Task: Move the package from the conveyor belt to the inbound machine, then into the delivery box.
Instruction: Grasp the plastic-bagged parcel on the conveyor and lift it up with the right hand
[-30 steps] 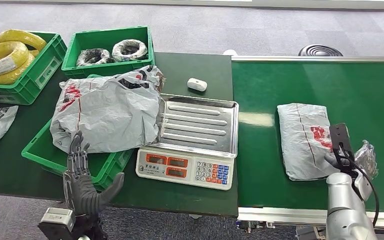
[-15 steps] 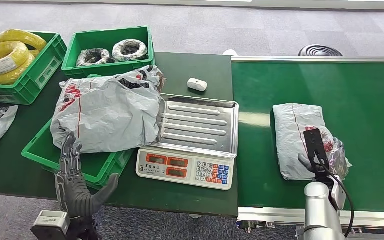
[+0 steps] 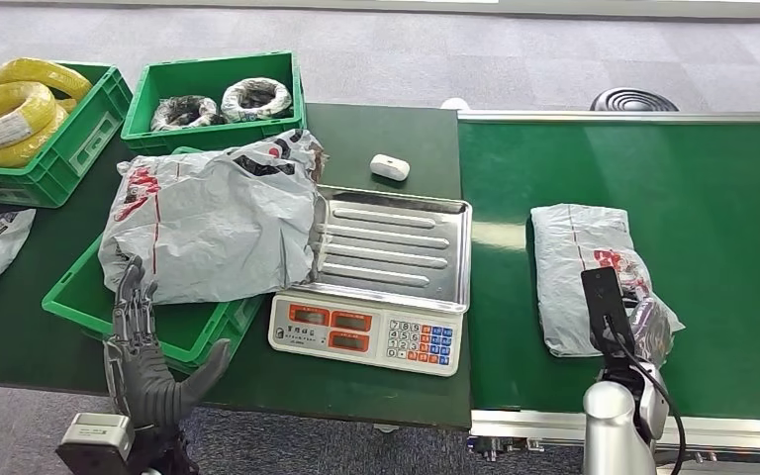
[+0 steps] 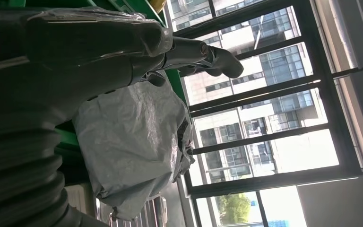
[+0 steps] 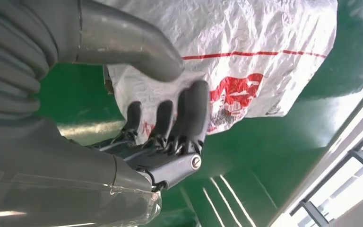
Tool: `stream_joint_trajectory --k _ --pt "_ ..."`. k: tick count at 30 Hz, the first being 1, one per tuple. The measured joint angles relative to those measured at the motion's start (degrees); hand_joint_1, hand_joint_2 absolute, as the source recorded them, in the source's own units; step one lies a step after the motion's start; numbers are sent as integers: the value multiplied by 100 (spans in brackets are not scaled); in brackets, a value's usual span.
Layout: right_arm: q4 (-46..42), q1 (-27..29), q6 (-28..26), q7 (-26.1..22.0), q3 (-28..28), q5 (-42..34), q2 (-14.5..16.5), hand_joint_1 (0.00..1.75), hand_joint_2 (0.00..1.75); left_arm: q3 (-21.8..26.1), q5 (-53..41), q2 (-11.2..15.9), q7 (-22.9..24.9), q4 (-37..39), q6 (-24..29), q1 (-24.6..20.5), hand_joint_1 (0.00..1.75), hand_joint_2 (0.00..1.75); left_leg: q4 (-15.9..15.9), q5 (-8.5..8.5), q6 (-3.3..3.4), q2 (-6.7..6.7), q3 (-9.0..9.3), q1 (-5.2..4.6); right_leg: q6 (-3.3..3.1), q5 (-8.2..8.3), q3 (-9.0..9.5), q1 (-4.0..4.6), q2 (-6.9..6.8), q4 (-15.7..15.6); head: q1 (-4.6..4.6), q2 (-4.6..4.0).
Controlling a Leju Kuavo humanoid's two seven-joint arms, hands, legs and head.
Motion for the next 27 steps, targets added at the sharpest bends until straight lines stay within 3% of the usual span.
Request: stream_joint_trajectory --k 2,6,7,18,27 --pt "-189 89 31 2 21 -11 26 165 175 6 -1 -5 8 0 -11 -34 0 175 0 0 0 2 0 0 0 0 1 -1 0 0 1 0" --pt "-423 195 49 3 26 -33 54 8 175 11 -2 -13 37 2 -25 -107 0 175 0 1 1 3 1 -1 0 1 2 -2 0 -1 0 0" --pt "-462 212 47 -1 26 -50 58 0 175 12 -2 -15 44 2 -29 -125 0 175 1 1 1 3 1 -1 0 1 2 -3 0 -1 0 -1" --pt "-542 228 -95 407 -43 235 34 0 175 -2 -56 -28 134 6 -65 -296 0 175 1 0 0 6 1 -1 0 1 0 -2 3 0 0 0" --pt "742 -634 39 -14 -593 -405 -556 0 175 -93 -5 -28 142 127 -106 -407 0 175 3 2 3 7 3 -7 3 6 3 -9 3 -1 0 0"
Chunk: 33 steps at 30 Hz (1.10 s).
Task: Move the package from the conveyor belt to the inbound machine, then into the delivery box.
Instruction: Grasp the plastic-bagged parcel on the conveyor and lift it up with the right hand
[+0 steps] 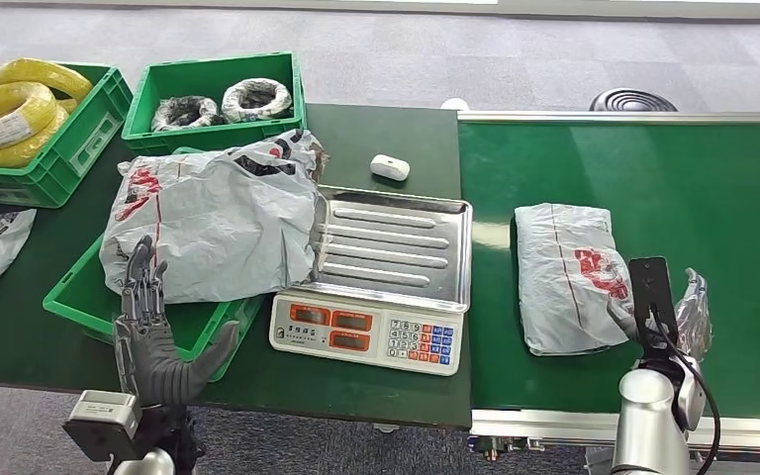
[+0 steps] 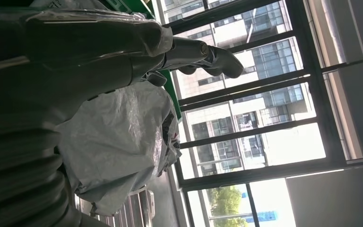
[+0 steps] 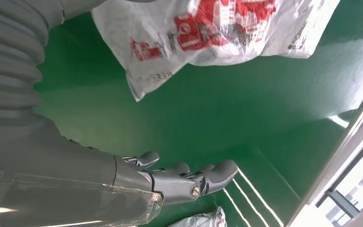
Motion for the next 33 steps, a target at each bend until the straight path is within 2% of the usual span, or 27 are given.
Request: stream_joint_trajectory --k 3,9,15,20,28,33 --pt "405 -267 16 52 -96 -9 -143 0 175 -16 13 1 -2 36 0 -22 0 175 0 0 0 0 0 0 0 0 -1 0 0 0 -1 0" --pt "1235 -856 296 642 -150 304 -406 0 175 -104 20 13 2 122 -1 -97 0 175 0 0 -1 0 -1 1 0 0 -3 2 1 1 -1 0" --pt "2047 -1423 495 925 -121 584 -647 0 175 -143 25 13 18 195 -7 -165 0 175 0 1 0 -1 -1 1 0 0 -1 1 1 1 0 0" --pt "2473 -1693 628 967 -89 661 -744 0 175 -147 28 19 20 209 2 -172 0 175 0 0 0 0 -2 1 0 0 -2 1 1 2 0 0" --pt "2985 -1972 1433 686 39 581 -784 0 175 -164 46 60 63 218 79 -184 0 175 0 1 -1 -1 -2 2 0 0 -3 2 1 2 -1 0" --pt "3178 -2035 1643 652 147 586 -823 0 175 -174 64 88 68 237 87 -195 0 175 0 1 -1 -2 -2 2 0 0 -2 2 0 2 0 0"
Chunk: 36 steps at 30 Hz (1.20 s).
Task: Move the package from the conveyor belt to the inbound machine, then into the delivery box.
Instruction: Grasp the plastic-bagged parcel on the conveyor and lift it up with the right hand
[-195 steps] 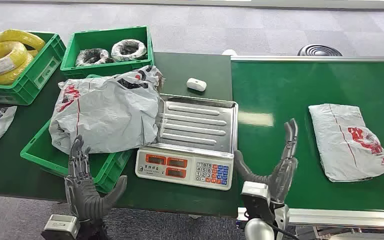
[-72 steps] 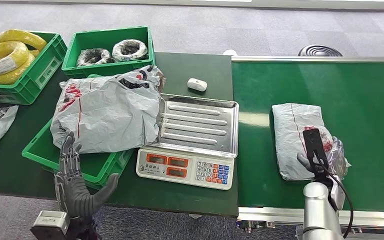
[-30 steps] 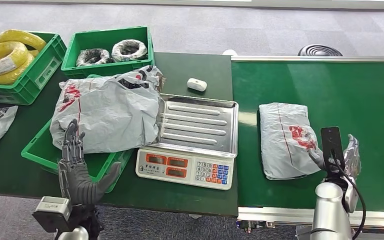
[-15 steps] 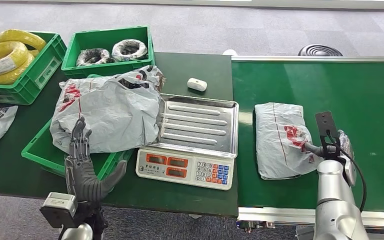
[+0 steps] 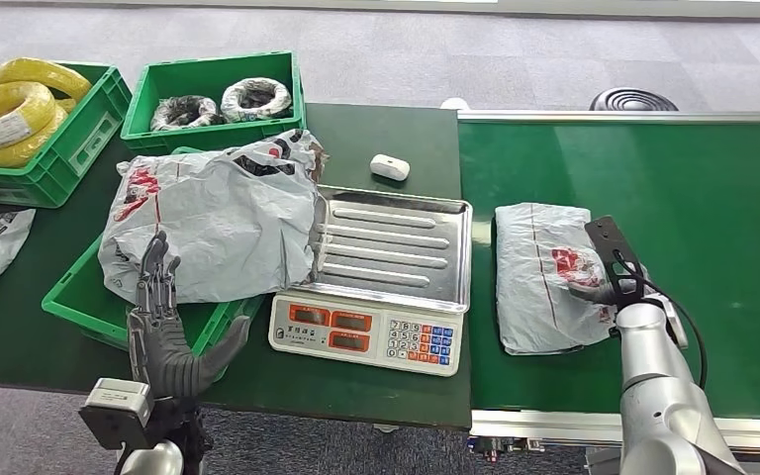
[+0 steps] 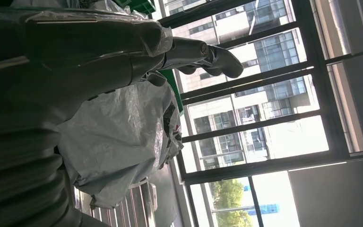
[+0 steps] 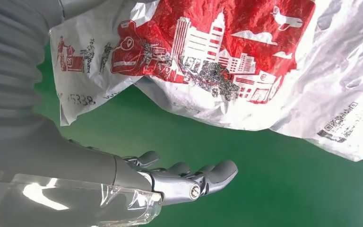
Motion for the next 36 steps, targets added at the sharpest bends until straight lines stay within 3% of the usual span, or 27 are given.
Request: stream_joint_trajectory --k 18,19,22,23,36 --pt "243 -69 16 -124 142 -28 -37 0 175 -61 2 71 0 18 42 41 0 175 0 0 0 0 -1 0 0 0 0 0 0 0 0 0" --pt "243 -69 17 -167 155 -41 -36 16 175 -63 -3 73 0 17 60 52 0 175 0 0 0 0 -1 0 0 0 0 0 0 0 0 0" --pt "241 -66 17 -289 215 -89 -17 147 175 -63 -42 82 0 -4 116 109 0 175 0 0 0 0 -1 0 0 0 0 0 0 0 -1 -1" --pt "241 -63 16 -321 239 -103 -4 175 175 -63 -56 83 0 -20 126 137 0 175 0 0 0 0 -1 0 0 0 0 0 0 0 -1 -1" --pt "-278 150 -9 -767 597 -491 264 175 175 -43 -166 85 -21 -257 196 445 0 175 0 0 0 0 -1 0 0 0 -1 0 0 0 0 0"
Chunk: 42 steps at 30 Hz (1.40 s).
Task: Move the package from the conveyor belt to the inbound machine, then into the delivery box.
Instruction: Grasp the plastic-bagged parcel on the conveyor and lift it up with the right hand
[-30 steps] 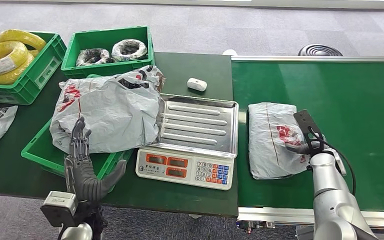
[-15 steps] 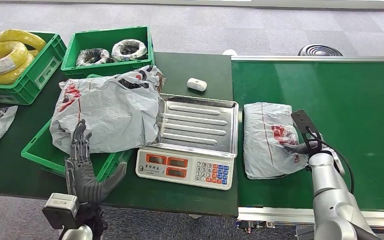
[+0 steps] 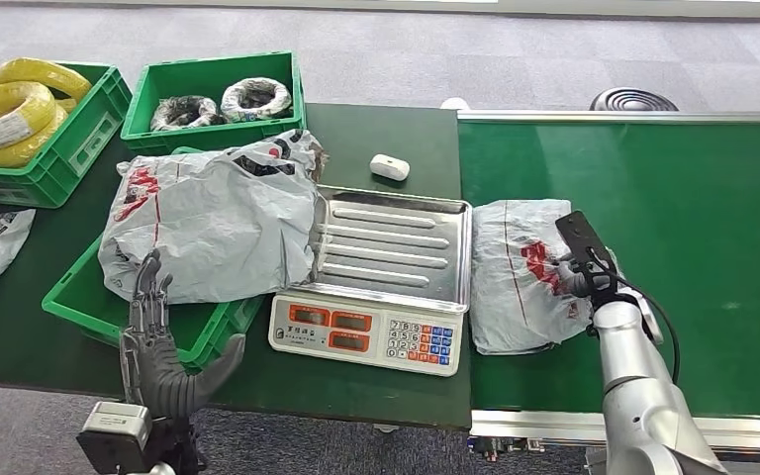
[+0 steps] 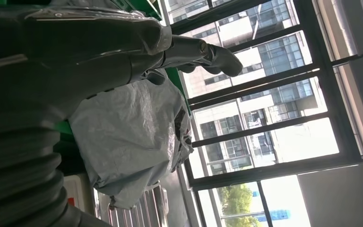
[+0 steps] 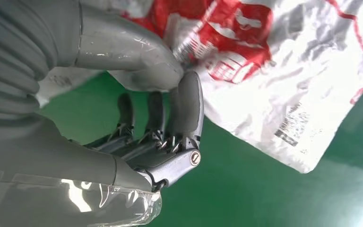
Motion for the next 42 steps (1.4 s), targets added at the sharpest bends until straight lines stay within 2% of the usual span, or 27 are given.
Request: stream_joint_trajectory --k 15,17,20,21,25,26,29,32,34,36,39,42 --pt "-427 85 -62 -87 252 -101 117 175 175 42 0 8 -60 -100 85 162 0 175 0 0 0 1 1 0 0 0 0 0 0 0 0 0" --pt "-474 108 -217 -107 287 -133 132 175 175 56 0 9 -78 -132 129 202 0 175 0 0 0 0 0 0 0 0 0 0 0 0 1 0" --pt "-794 233 -737 -233 341 -219 209 175 175 72 0 8 -116 -214 208 307 0 175 0 0 0 0 0 0 0 0 0 0 0 0 0 0" --pt "-1012 315 -914 -269 367 -237 254 168 175 74 0 9 -140 -249 240 360 0 175 0 -1 0 0 0 0 0 -1 -1 0 0 0 1 0" --pt "-2320 750 -1193 -132 571 -185 471 6 175 69 38 22 -292 -346 382 575 0 175 -1 -2 -1 1 -2 0 0 -2 -5 0 0 0 -2 0" --pt "-2627 833 -1197 -36 638 -144 514 0 175 63 54 27 -325 -351 410 606 0 175 -1 -2 -1 1 -2 0 0 -3 -5 0 0 0 -1 0" --pt "-3170 968 -1158 188 777 -134 607 0 175 23 104 40 -370 -351 476 639 0 175 -2 -2 -1 2 0 2 -1 -4 -2 2 0 -1 -1 0" --pt "-3191 1083 -1091 -74 840 -553 754 0 175 -41 156 58 -378 -334 527 620 0 175 -3 -1 -1 4 4 2 -1 -3 5 3 1 0 1 0" --pt "-3018 1202 -1145 -452 922 -897 932 0 175 -74 212 70 -375 -303 529 562 0 175 -3 0 -1 7 7 2 -2 -2 6 3 4 0 0 0" --pt "-2720 1329 -1397 -628 1056 -1090 1150 0 175 -101 236 75 -341 -272 508 465 0 175 -3 0 -2 7 9 4 -2 -2 6 6 6 0 -1 1" --pt "-2097 1434 -1927 -457 1248 -1168 1418 0 175 -145 219 74 -257 -250 468 355 0 175 -3 0 -3 5 8 7 -3 -2 4 9 5 1 -2 0" --pt "-1487 1445 -2189 -275 1327 -1196 1522 0 175 -198 209 73 -226 -249 439 312 0 175 -3 0 -3 5 4 8 -3 -4 1 10 5 1 0 0"
